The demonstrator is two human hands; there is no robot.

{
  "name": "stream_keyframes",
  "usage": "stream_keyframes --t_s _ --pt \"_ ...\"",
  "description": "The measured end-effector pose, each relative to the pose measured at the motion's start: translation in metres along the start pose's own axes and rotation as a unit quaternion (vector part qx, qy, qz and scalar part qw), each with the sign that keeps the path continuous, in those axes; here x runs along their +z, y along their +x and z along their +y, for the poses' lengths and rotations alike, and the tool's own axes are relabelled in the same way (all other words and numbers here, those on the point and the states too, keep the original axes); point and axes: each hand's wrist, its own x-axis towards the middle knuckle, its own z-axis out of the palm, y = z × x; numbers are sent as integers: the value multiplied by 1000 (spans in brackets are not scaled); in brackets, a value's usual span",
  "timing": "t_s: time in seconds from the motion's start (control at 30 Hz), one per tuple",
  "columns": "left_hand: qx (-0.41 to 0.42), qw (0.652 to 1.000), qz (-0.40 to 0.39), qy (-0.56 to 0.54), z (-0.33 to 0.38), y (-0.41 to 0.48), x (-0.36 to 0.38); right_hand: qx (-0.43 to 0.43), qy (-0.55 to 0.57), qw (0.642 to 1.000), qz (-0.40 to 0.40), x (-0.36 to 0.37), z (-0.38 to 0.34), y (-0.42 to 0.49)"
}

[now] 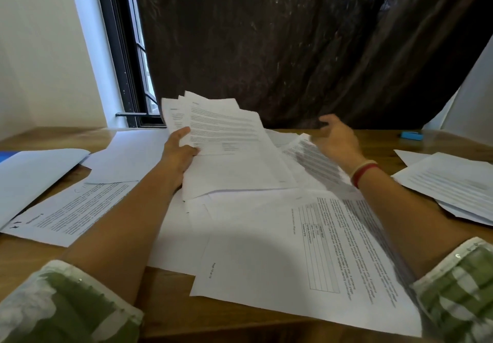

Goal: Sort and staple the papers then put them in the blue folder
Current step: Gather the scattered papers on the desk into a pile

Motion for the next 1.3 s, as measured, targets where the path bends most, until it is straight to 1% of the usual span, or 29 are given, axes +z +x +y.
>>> stream_keyframes --t_s 0.03,0.1,0.17,0.23,0.3,0.37,0.47,0.53,0.67,0.7,0.73,0.83,0.9,0.97,1.03,1.1,1.17,1.2,1.23,1.27,1.3 --pt "-1 999 21 -36 0 2 -3 16 -93 995 22 -8 9 6" --pt "-10 992 55 -115 -2 8 -10 74 -240 968 23 -22 27 9" --pt "-21 981 77 -176 -4 12 -14 125 -285 950 -13 -30 41 2" --pt "-31 976 85 -197 -5 14 -16 148 -269 950 -66 -35 45 -5" --pt "-33 977 82 -193 -3 14 -15 146 -268 948 -93 -37 46 -6" --pt "-37 979 83 -183 -1 12 -12 143 -254 952 -97 -37 44 -4" --pt "-30 985 71 -152 -3 11 -10 172 -216 955 -105 -34 48 3" --pt "-28 989 56 -131 -3 9 -11 183 -210 953 -118 -34 48 2" --pt "-32 993 47 -100 0 7 -9 149 -263 947 -107 -37 49 5" --pt "-29 995 42 -88 1 6 -8 138 -273 948 -91 -39 48 6" --pt "-26 996 36 -82 1 6 -7 131 -267 953 -59 -40 49 9" --pt "-20 997 22 -77 0 5 -7 103 -183 974 89 -48 48 18" --pt "-17 998 16 -65 -1 6 -7 75 -112 972 192 -52 41 21" --pt "-10 998 11 -58 -2 7 -6 71 37 964 253 -56 34 26" --pt "-4 999 10 -53 -3 8 -6 68 198 936 283 -58 32 31" --pt "0 999 10 -47 -4 8 -6 64 338 888 305 -59 31 32" --pt "0 999 8 -35 -4 7 -5 78 479 821 301 -60 32 32" --pt "0 1000 5 -30 -3 6 -4 88 536 789 287 -60 32 31" --pt "0 1000 2 -23 -4 6 -3 104 570 772 262 -60 31 30" --pt "-2 1000 0 -16 -4 6 -3 132 584 768 228 -59 31 29" --pt "-3 1000 -1 -11 -3 5 -3 165 585 773 184 -58 31 30"
